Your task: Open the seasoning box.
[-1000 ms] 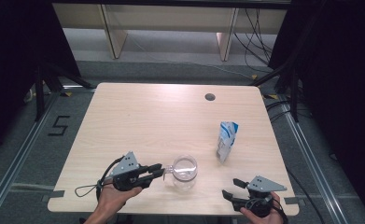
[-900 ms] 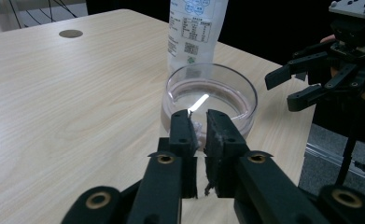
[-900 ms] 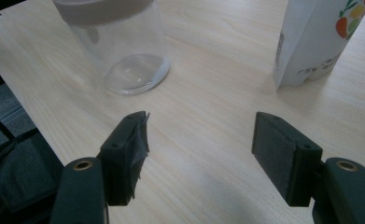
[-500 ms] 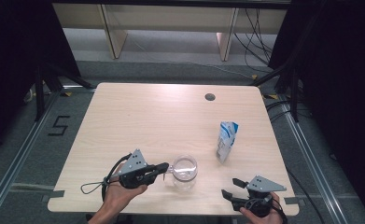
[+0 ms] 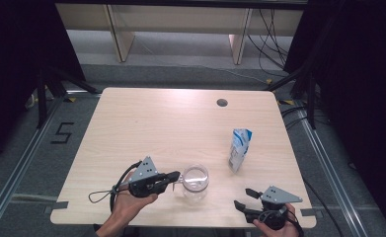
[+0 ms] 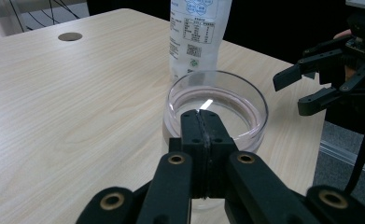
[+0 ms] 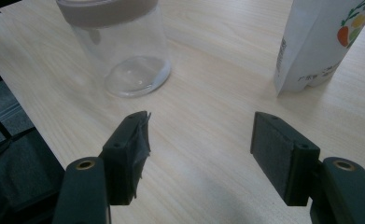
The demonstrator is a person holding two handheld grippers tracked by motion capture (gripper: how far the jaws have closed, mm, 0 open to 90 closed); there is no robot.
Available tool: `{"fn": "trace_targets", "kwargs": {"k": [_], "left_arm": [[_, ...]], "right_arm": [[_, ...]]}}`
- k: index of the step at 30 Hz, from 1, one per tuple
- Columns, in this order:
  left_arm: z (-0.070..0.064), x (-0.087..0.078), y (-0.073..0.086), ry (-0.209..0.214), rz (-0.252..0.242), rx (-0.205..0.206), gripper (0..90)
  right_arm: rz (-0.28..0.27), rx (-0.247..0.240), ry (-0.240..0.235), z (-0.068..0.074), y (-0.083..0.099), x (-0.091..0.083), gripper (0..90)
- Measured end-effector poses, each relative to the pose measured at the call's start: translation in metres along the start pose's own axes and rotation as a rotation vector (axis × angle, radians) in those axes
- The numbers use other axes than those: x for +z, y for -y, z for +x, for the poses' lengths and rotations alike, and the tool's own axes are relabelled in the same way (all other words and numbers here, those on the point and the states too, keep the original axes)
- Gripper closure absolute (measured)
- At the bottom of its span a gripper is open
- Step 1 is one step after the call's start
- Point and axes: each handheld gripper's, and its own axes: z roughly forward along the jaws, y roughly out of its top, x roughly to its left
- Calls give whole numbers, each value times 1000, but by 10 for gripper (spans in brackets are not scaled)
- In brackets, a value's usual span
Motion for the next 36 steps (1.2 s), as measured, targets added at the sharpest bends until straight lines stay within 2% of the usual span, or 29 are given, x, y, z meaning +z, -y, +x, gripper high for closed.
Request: {"fn": "trace_targets", "kwargs": {"k": [6,8,9,10,12,14,15,16,17,18,20,21,22,23,24,25,27,28,30,31,32,33,34,36], "left_arm": [[0,2,2,2,2,-15,889],[0,2,3,-6,11,-7,889],[0,2,3,-4,11,-8,889],[1,3,3,-3,11,-6,889],[1,3,3,-7,14,-7,889],[1,3,4,-8,12,-6,889],[1,3,4,-4,3,-5,889],[2,3,4,-5,5,0,889],[3,2,4,-3,5,7,889],[2,2,5,-6,2,-1,890],[2,2,6,-11,-4,-3,890],[2,2,6,-12,-5,-2,890],[3,2,6,-11,-7,-2,890],[4,2,6,-8,-5,5,890],[3,1,6,-12,-3,4,889],[3,2,7,-12,-11,-10,889],[3,1,7,-20,-5,-5,889],[3,1,7,-21,-5,-4,889],[3,1,7,-20,-6,-3,889],[3,1,7,-20,-7,-4,889],[3,1,8,-20,-9,-5,889],[3,1,8,-21,-10,-7,889],[2,1,8,-20,-12,-11,889],[3,1,8,-16,-17,-12,889]], "right_arm": [[-9,-28,-17,1,-1,1,425],[-14,-43,-24,1,-1,2,437],[-1,-32,-25,3,-1,1,441],[-14,-52,-25,2,-1,1,445],[-21,-50,-25,2,-1,1,453],[-4,-40,-20,4,-2,0,456],[-7,-52,-23,4,-2,1,458],[-19,-40,-30,5,-2,2,460],[-6,-45,-32,6,-2,1,465],[-20,-63,-26,6,-3,2,470],[-11,-52,-43,8,-4,3,485],[-21,-68,-57,9,-5,5,502],[-9,-59,-53,12,-5,4,518],[-29,-107,-51,11,-7,6,536],[-24,-93,-66,13,-7,8,558],[-32,-98,-58,15,-8,8,587],[-52,-123,-52,17,-12,9,625],[-74,-138,-56,17,-14,11,644],[-85,-143,-68,20,-19,12,672],[-87,-132,-68,21,-21,14,689],[-92,-152,-64,22,-22,15,696],[-80,-139,-77,24,-24,16,708],[-89,-165,-70,23,-25,18,721],[-85,-161,-70,26,-27,20,745]]}}
